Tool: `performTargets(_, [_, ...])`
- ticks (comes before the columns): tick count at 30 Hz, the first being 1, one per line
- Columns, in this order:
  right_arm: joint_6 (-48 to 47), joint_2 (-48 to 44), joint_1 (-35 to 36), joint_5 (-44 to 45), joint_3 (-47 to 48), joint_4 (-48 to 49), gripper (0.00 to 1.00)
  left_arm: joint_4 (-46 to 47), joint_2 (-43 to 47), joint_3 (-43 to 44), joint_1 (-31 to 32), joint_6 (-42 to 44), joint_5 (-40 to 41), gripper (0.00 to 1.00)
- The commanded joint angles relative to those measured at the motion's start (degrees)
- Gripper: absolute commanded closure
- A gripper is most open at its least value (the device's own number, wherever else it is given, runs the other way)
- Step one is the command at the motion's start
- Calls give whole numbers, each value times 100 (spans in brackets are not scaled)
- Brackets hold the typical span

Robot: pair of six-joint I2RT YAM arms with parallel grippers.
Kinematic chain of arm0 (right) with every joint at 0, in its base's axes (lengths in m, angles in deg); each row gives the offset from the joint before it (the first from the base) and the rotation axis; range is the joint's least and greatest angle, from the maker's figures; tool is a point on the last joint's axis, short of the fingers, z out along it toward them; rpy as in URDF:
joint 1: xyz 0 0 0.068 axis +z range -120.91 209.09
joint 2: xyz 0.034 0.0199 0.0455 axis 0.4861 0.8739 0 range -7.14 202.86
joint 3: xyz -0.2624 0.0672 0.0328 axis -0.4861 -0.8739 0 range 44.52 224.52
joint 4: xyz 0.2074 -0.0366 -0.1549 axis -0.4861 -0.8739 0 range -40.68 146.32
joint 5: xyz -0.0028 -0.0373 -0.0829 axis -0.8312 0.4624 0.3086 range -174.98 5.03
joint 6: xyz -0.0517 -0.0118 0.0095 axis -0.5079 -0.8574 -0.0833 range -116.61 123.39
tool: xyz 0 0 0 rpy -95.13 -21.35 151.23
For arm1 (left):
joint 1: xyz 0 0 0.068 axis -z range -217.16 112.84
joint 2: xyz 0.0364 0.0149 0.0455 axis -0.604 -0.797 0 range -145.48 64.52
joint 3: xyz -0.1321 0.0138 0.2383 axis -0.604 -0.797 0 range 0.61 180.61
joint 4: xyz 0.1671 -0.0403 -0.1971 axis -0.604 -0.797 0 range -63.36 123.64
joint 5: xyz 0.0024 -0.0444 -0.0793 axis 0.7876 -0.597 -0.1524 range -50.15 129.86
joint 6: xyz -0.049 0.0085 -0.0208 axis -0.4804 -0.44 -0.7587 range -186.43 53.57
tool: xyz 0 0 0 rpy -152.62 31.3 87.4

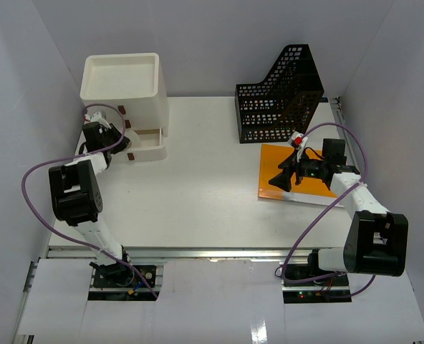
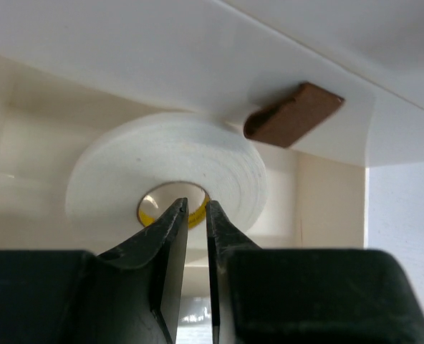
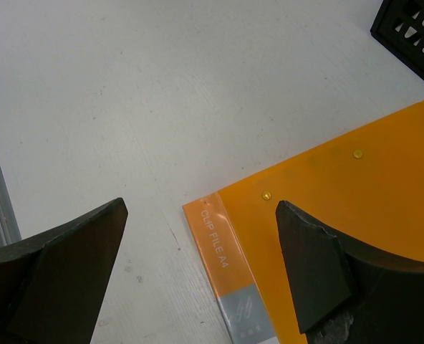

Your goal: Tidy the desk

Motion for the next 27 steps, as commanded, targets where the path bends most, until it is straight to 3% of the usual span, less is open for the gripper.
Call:
performTargets(1, [-73,6,-37,-107,234,-71,9,486,775,-286,-15,140,-154,71])
performTargets(7, [-73,11,-37,-103,234,-71,9,764,976,-405,-12,143,20,71])
performTargets(14, [-86,37,-37,-80,234,-71,9,0,170,465,-8,329,73,71])
performTargets(27, [-93,74,-37,-46,234,-78,9,-233,-466,522,15,501,6,71])
